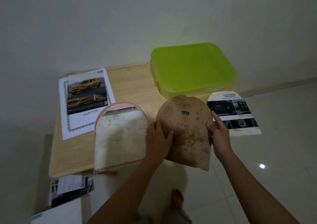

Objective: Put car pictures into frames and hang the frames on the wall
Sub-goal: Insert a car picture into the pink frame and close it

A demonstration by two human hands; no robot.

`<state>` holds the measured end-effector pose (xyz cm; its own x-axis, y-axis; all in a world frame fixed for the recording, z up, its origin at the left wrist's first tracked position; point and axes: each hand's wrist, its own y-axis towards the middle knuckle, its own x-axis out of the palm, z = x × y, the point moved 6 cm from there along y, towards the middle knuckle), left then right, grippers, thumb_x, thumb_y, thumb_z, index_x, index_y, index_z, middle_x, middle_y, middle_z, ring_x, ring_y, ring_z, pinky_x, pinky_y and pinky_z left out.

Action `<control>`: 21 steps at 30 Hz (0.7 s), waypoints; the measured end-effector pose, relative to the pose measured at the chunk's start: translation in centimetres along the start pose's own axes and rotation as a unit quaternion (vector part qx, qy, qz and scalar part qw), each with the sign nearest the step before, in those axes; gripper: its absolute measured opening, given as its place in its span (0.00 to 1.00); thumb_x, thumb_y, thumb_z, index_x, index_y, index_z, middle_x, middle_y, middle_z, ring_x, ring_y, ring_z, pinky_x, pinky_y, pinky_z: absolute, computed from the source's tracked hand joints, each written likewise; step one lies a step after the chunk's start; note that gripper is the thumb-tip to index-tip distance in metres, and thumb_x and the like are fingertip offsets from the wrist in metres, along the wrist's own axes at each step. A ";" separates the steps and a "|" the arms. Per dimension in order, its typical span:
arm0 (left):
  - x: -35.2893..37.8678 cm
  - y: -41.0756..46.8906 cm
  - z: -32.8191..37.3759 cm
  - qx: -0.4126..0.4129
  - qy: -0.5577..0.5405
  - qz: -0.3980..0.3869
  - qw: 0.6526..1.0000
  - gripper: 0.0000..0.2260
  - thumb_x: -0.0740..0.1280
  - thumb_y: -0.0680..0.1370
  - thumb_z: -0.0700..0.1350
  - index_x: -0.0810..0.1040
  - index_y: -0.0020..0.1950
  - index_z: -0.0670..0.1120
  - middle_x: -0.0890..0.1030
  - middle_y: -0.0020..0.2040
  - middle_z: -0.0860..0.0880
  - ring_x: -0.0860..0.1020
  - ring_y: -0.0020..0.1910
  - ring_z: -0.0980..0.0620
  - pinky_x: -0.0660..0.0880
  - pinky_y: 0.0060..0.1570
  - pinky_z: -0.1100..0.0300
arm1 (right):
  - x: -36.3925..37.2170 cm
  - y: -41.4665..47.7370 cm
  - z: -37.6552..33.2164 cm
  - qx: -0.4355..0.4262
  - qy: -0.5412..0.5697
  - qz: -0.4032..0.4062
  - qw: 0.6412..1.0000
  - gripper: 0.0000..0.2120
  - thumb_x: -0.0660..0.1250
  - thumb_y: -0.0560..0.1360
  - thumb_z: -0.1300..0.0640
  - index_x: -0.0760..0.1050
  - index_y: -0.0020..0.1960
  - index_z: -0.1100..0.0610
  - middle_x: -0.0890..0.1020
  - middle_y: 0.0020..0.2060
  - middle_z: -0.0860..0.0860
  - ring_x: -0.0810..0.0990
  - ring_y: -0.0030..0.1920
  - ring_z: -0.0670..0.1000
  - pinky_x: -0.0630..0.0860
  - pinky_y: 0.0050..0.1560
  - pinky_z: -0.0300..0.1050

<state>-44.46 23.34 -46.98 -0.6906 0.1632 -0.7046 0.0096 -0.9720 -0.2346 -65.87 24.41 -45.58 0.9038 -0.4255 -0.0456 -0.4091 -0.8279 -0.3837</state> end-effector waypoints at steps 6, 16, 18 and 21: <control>-6.4 -2.1 -7.4 -0.060 -0.038 0.064 0.995 0.27 0.64 0.76 0.52 0.62 0.72 0.44 0.67 0.68 0.44 0.65 0.66 0.46 0.65 0.64 0.53 | 8.9 -2.0 2.2 -0.009 -0.071 -0.011 0.997 0.14 0.63 0.76 0.60 0.73 0.61 0.50 0.81 0.44 0.54 0.79 0.46 0.52 0.76 0.46 0.47; -10.1 -4.4 -15.8 -0.104 -0.016 0.139 0.985 0.28 0.63 0.77 0.54 0.60 0.73 0.44 0.65 0.70 0.44 0.62 0.69 0.46 0.63 0.68 0.51 | 18.3 -2.9 4.0 -0.080 -0.207 -0.029 0.975 0.08 0.66 0.73 0.60 0.75 0.53 0.58 0.79 0.43 0.53 0.76 0.43 0.50 0.70 0.45 0.41; -10.0 -4.8 -16.4 -0.091 -0.017 0.152 0.984 0.28 0.62 0.78 0.54 0.59 0.74 0.45 0.65 0.71 0.45 0.61 0.70 0.47 0.62 0.68 0.52 | 19.0 -2.9 4.0 -0.105 -0.236 -0.033 0.966 0.08 0.66 0.74 0.60 0.76 0.53 0.58 0.79 0.44 0.54 0.76 0.44 0.51 0.70 0.46 0.41; -9.6 -5.2 -16.8 -0.073 -0.041 0.153 0.985 0.27 0.59 0.79 0.53 0.56 0.75 0.45 0.62 0.73 0.45 0.60 0.71 0.48 0.60 0.69 0.53 | 19.7 -2.8 4.2 -0.134 -0.278 -0.032 0.951 0.09 0.63 0.75 0.60 0.75 0.55 0.59 0.78 0.47 0.57 0.76 0.46 0.53 0.69 0.47 0.42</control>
<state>-25.75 29.64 -50.28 -0.6954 -0.1528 -0.7022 0.3250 -0.9384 -0.1176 -46.44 19.88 -49.26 0.8241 -0.1734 -0.5392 -0.3006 -0.9408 -0.1569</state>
